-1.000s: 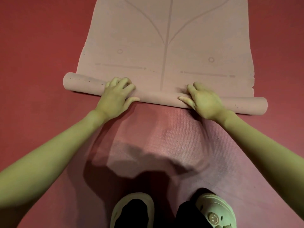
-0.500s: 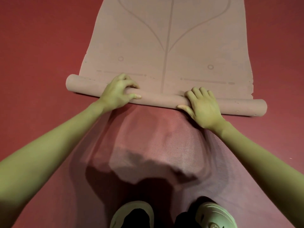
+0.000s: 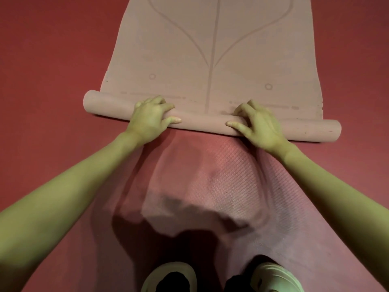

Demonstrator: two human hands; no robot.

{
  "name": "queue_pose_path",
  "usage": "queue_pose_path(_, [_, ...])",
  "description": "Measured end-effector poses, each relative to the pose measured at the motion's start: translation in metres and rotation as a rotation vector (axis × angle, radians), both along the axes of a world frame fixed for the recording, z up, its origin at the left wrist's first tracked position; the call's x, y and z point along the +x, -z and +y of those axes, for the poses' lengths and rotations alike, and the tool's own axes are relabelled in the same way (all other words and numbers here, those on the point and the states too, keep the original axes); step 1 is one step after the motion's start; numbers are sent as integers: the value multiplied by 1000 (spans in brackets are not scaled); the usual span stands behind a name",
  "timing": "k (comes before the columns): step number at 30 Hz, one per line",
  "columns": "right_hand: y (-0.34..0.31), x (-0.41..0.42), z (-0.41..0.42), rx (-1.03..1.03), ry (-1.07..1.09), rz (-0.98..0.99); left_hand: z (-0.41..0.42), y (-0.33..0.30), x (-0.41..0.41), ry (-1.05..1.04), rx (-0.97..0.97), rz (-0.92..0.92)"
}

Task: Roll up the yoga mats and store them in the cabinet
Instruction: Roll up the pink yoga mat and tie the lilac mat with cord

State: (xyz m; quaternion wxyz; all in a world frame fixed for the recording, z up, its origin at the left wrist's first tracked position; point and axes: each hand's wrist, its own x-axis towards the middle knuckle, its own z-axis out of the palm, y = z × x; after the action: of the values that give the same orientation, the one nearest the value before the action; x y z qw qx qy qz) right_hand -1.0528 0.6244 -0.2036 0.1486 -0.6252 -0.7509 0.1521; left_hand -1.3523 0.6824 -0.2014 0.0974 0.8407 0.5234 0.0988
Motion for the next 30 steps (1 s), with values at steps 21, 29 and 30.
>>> queue_pose_path(21, [9,-8,12,126,-133,-531,11,-2,-24,138,166,419])
queue_pose_path(29, [-6,-3,-23,25,-125,-383,-24,-14,-22,233,244,387])
queue_pose_path(30, [-6,-2,-35,8,-133,-371,-37,-15,-22,232,212,378])
